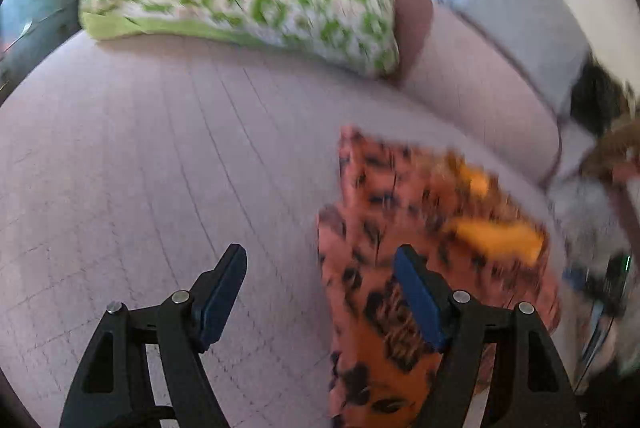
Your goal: Fold small clothes
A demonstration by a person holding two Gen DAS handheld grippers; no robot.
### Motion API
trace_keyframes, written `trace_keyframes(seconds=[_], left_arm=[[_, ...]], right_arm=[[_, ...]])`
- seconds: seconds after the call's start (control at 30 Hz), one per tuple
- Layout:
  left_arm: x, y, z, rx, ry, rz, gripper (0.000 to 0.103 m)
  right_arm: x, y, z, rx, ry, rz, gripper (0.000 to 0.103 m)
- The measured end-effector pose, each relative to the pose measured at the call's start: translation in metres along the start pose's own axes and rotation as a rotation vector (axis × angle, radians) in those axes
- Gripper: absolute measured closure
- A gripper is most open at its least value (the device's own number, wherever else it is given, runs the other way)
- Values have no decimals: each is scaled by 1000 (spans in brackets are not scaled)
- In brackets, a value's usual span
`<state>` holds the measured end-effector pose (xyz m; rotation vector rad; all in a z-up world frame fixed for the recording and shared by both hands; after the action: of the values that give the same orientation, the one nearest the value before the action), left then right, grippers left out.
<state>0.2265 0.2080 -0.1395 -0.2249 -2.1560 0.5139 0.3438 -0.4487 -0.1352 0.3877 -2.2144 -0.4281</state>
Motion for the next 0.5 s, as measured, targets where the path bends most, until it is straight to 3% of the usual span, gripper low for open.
trace_keyframes(seconds=[0.17,0.23,0.37,0.5], left_arm=[[-37,3,5,2,79,22,27],[-40,2,3,1,56,51,28],[-47,-1,3,-12,65,61,54],[-48,-2,1,-12,46,77,54]], right_arm=[[-36,6,-3,129,72,53,33],[-44,2,-5,127,79,64,34],[-54,7,-12,165,70,72,34],[-63,19,-25,233,34,124,34]])
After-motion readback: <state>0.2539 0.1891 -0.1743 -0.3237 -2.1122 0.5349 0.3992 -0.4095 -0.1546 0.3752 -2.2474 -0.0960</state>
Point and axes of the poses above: each gripper's, at about its wrist camera, not at the fingertips, and x roughly against the way its jaws point, y to its left, z to its underside, the point moved 4 cm from there along -x, roughly the way its jaws point, and after that the axes turned 7 degrees about z, right-handed, at the moved point
